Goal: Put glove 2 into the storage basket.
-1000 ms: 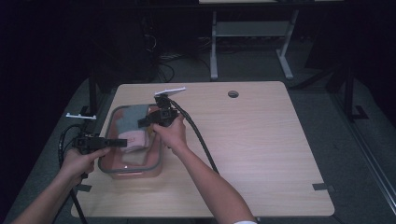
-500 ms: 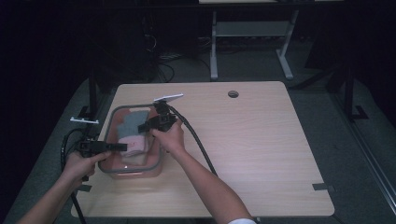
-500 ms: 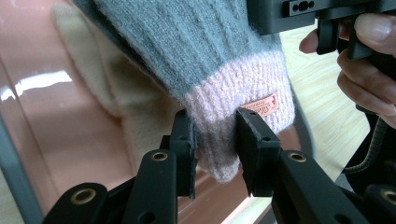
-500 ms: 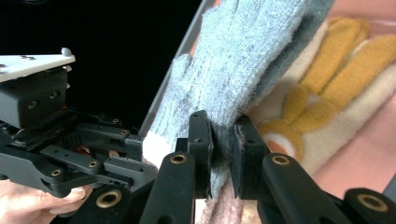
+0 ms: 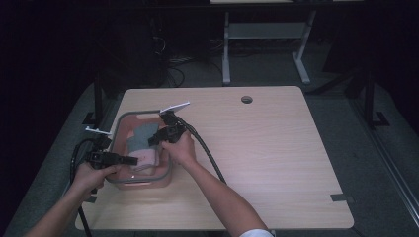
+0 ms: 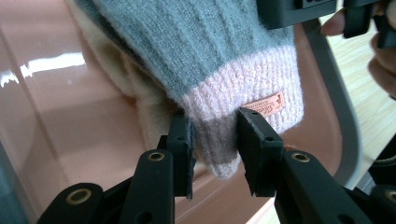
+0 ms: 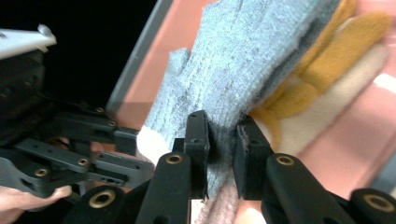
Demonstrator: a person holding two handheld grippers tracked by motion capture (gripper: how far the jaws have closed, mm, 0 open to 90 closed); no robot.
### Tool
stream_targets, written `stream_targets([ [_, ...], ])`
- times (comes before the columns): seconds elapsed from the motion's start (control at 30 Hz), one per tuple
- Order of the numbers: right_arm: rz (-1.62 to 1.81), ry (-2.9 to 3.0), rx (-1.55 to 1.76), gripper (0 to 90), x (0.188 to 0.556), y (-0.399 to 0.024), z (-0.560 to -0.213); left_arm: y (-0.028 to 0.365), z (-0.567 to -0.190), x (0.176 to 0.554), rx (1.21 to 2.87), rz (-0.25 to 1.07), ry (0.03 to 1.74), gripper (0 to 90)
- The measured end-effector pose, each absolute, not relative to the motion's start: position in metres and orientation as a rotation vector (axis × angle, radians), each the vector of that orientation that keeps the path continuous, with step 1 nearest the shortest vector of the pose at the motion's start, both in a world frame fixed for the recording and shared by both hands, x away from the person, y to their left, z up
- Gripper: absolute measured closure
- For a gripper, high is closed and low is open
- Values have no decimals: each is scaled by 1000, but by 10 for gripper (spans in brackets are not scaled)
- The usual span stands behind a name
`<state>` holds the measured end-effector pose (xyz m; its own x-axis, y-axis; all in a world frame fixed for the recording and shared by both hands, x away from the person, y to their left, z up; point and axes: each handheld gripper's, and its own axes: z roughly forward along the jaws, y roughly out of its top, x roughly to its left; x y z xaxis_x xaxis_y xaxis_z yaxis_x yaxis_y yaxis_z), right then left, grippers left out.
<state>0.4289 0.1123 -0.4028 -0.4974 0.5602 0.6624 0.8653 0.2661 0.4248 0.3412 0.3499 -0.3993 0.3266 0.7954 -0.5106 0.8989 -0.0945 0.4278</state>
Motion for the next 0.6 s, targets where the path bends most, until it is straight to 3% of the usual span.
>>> stream_targets([
  [0.23, -1092, -2235, -1309, 676, 428, 112, -395, 350, -399, 342, 1919, -175, 1509, 662],
  [0.6, -1155, -2214, -1321, 648, 430, 93, -381, 352, -391, 343, 1917, -144, 1510, 611],
])
